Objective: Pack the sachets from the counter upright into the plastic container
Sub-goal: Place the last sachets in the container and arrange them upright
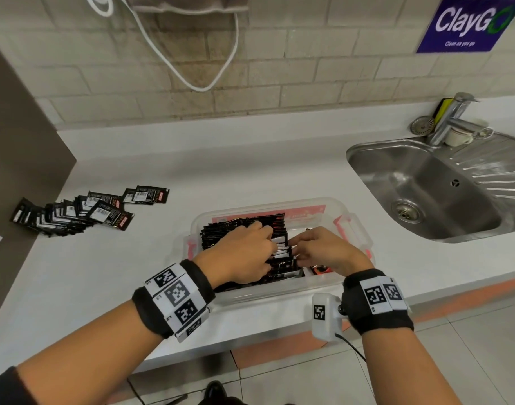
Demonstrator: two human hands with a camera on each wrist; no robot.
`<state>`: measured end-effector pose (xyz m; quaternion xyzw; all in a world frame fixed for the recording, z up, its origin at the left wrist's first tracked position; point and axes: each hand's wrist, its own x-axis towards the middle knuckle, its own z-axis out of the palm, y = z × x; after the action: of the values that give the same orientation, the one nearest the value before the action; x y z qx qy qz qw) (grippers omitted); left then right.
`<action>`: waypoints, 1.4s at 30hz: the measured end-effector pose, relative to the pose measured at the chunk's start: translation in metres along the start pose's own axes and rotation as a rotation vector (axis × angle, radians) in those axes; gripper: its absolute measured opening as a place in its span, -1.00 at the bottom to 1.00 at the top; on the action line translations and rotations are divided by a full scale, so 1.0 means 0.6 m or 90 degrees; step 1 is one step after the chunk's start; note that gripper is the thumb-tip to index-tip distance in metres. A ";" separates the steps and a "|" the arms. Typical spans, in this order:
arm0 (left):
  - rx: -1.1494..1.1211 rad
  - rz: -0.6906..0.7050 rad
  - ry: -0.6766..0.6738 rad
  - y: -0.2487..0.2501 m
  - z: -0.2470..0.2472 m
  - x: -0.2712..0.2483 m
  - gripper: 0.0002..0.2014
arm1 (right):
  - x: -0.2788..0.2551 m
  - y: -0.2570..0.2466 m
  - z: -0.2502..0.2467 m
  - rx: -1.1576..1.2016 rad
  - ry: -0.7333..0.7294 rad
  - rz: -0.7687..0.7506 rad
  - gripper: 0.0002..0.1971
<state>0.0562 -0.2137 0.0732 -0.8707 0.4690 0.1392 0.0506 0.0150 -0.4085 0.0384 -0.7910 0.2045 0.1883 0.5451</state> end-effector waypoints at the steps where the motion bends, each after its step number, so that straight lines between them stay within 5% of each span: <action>1: -0.007 0.000 0.004 -0.003 0.000 -0.001 -0.66 | 0.001 0.001 -0.003 0.013 0.005 0.002 -0.77; 9: -0.028 0.004 -0.005 -0.004 0.000 -0.008 -0.65 | 0.006 -0.002 0.005 -0.002 0.020 -0.016 -0.71; 16: -0.149 -0.009 0.137 -0.038 -0.023 -0.036 -0.63 | 0.008 -0.013 -0.016 0.007 0.090 -0.007 -0.78; 21: -0.250 -0.088 0.218 -0.110 -0.038 -0.071 -0.65 | -0.020 -0.086 -0.004 -0.027 0.179 -0.116 -0.80; 29: -0.324 -0.299 0.342 -0.283 -0.021 -0.145 -0.73 | -0.047 -0.258 0.145 -0.071 0.019 -0.289 -0.78; 35: -0.243 -0.469 0.166 -0.420 0.006 -0.193 -0.25 | 0.016 -0.366 0.277 -0.082 -0.075 -0.296 -0.59; 42: -0.121 -0.512 -0.042 -0.506 0.023 -0.185 0.19 | 0.134 -0.428 0.396 -0.239 -0.099 -0.275 -0.36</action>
<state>0.2479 0.0473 0.0791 -0.9805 0.0744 0.1785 0.0356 0.2011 -0.1121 0.1187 -0.8865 -0.0494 0.1627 0.4304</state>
